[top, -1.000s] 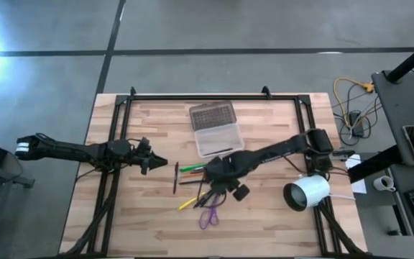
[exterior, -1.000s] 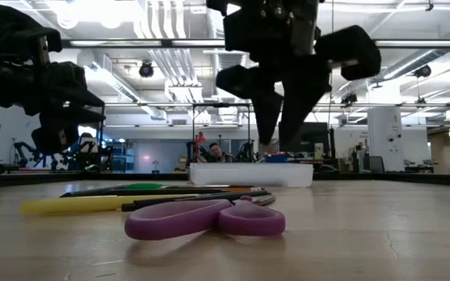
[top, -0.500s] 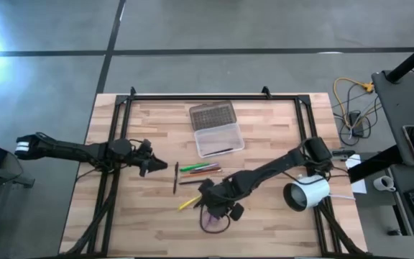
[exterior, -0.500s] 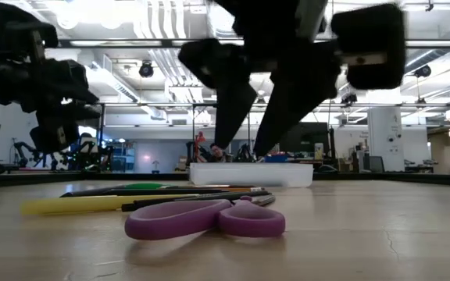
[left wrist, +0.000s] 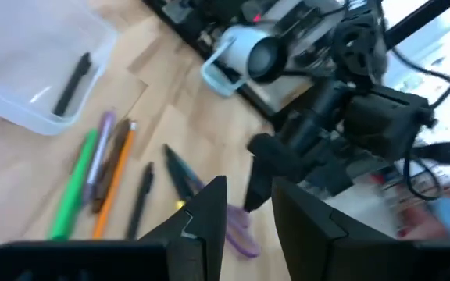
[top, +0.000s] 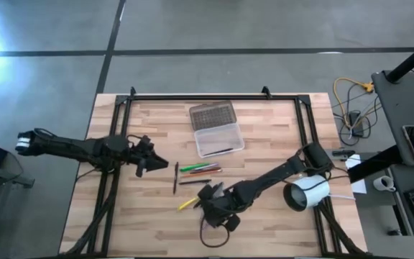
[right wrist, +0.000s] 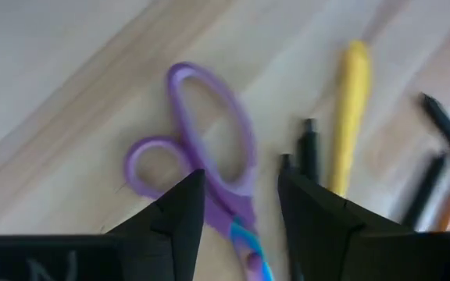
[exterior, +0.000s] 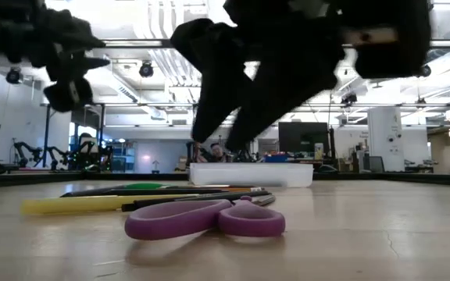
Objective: Pick & place school supplies into a supply box
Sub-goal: Put the purple scissors into the black supply box
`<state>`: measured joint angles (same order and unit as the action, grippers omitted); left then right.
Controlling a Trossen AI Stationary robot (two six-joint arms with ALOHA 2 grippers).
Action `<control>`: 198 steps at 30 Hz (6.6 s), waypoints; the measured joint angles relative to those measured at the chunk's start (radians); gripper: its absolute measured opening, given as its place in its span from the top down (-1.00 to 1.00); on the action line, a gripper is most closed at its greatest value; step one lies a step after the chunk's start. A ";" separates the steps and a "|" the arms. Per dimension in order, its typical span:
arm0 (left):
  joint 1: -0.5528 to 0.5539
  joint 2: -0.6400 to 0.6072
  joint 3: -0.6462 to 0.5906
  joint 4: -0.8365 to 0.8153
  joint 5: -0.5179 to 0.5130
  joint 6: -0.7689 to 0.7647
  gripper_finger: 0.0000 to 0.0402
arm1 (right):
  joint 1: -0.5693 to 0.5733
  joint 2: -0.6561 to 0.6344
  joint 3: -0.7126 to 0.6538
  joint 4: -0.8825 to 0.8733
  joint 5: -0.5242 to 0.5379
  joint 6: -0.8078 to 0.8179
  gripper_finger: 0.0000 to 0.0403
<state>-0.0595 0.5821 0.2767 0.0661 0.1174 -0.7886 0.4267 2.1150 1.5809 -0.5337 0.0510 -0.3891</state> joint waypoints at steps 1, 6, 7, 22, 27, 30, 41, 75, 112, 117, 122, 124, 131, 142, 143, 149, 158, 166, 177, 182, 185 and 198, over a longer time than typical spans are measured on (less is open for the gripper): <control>-0.003 0.018 0.028 -0.040 -0.002 0.020 0.56 | 0.002 0.006 -0.002 0.001 -0.003 -0.019 0.23; -0.003 0.138 0.134 -0.164 -0.004 0.075 0.56 | 0.003 0.041 -0.004 0.048 -0.051 -0.095 0.24; -0.003 0.161 0.148 -0.165 -0.004 0.079 0.56 | 0.003 0.049 -0.005 0.054 -0.052 -0.111 0.25; -0.021 0.347 0.301 -0.154 -0.004 0.126 0.56 | -0.012 0.076 -0.040 0.052 -0.119 -0.071 0.45; -0.021 0.327 0.294 -0.160 -0.004 0.125 0.56 | -0.016 0.073 -0.063 0.051 -0.134 0.027 0.62; -0.022 0.325 0.292 -0.160 -0.005 0.125 0.56 | -0.025 0.072 -0.070 0.047 -0.132 0.126 0.70; -0.022 0.328 0.291 -0.160 -0.005 0.130 0.56 | -0.051 0.018 -0.067 -0.085 -0.027 0.555 0.77; -0.019 0.328 0.273 -0.329 -0.050 0.214 0.56 | -0.072 -0.063 -0.050 -0.205 -0.101 0.413 0.21; -0.019 0.328 0.231 -0.332 -0.050 0.202 0.56 | -0.014 0.092 -0.043 -0.127 -0.032 0.576 0.77; -0.019 0.328 0.221 -0.333 -0.049 0.203 0.56 | -0.014 0.069 -0.045 -0.136 -0.026 0.618 0.77; -0.019 0.328 0.211 -0.334 -0.049 0.203 0.56 | -0.015 0.049 -0.014 -0.246 0.000 0.643 0.77; -0.019 0.328 0.209 -0.334 -0.050 0.203 0.56 | -0.016 0.034 -0.001 -0.315 0.041 0.653 0.77; -0.019 0.328 0.206 -0.332 -0.050 0.231 0.56 | -0.088 -0.104 0.023 -0.384 0.210 0.755 0.77; -0.019 0.328 0.160 -0.332 -0.050 0.234 0.56 | -0.419 -0.195 0.037 -0.315 0.285 0.523 0.77; -0.019 0.328 0.158 -0.332 -0.050 0.233 0.56 | -0.453 -0.190 0.046 -0.308 0.267 0.493 0.77; -0.019 0.328 0.164 -0.325 -0.078 0.230 0.56 | -0.583 -0.099 0.104 -0.293 0.172 0.296 0.77; -0.017 0.327 0.213 -0.304 -0.248 0.169 0.56 | -0.620 -0.005 0.179 -0.240 0.048 0.195 0.76; -0.017 0.327 0.215 -0.286 -0.356 0.092 0.56 | -0.620 -0.003 0.153 -0.224 -0.016 0.216 0.75; -0.017 0.327 0.215 -0.286 -0.359 0.049 0.56 | -0.628 -0.002 0.033 -0.138 -0.074 0.185 0.72; -0.017 0.327 0.215 -0.286 -0.358 0.049 0.56 | -0.631 -0.002 0.022 -0.030 -0.065 0.135 0.55; -0.017 0.327 0.215 -0.286 -0.358 0.046 0.56 | -0.635 -0.003 0.022 0.002 -0.010 0.085 0.41; -0.017 0.338 0.213 -0.531 -0.318 -0.341 0.56 | -0.626 -0.107 0.021 -0.191 0.063 0.177 0.13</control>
<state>-0.0769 0.9202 0.4900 -0.4650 -0.2001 -1.1297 -0.1992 2.0083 1.6024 -0.7250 0.1139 -0.2120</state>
